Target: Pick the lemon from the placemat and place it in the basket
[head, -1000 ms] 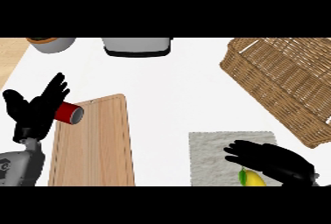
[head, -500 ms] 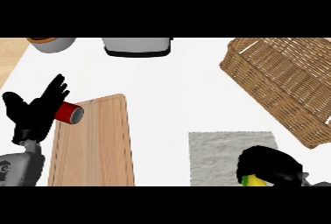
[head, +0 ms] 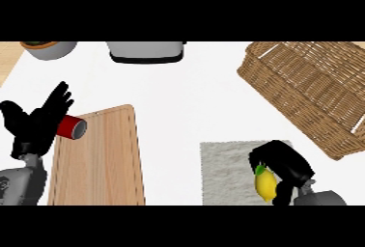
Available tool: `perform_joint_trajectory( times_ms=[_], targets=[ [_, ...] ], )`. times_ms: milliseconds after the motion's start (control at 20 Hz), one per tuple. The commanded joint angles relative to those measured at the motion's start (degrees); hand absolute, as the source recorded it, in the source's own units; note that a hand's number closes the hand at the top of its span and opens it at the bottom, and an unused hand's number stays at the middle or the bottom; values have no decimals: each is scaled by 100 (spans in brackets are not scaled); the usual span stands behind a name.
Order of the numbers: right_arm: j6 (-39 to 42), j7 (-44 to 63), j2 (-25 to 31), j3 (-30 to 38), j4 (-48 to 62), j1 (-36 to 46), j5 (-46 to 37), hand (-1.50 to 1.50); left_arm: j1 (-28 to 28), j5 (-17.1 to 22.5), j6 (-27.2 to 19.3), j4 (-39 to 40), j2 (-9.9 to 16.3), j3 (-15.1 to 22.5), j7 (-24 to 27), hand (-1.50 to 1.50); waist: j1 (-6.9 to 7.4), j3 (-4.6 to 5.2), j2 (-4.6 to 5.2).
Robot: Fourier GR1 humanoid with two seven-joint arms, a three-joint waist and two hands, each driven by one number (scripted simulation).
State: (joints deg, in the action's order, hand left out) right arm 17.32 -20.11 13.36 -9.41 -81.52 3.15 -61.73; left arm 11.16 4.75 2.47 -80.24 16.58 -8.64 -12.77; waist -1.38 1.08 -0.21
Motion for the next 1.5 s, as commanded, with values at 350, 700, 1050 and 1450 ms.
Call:
perform_joint_trajectory(
  times_ms=[350,700,1050,1450],
  targets=[
    [-1361,4284,-1320,546,245,1139,771,150,233,-24,98,-37,-94,214,-59,0,509,-134,103],
    [-3885,5500,-1333,-137,125,2527,1525,150,401,-155,130,47,-228,468,-63,0,816,-125,89],
    [-5058,7861,-1336,-644,1044,4534,241,150,332,-128,169,274,-227,384,134,0,705,-79,74],
    [-4718,9332,-1335,-492,2599,6520,-507,150,627,-147,-14,238,-158,253,-221,0,451,-96,59]
  ],
)
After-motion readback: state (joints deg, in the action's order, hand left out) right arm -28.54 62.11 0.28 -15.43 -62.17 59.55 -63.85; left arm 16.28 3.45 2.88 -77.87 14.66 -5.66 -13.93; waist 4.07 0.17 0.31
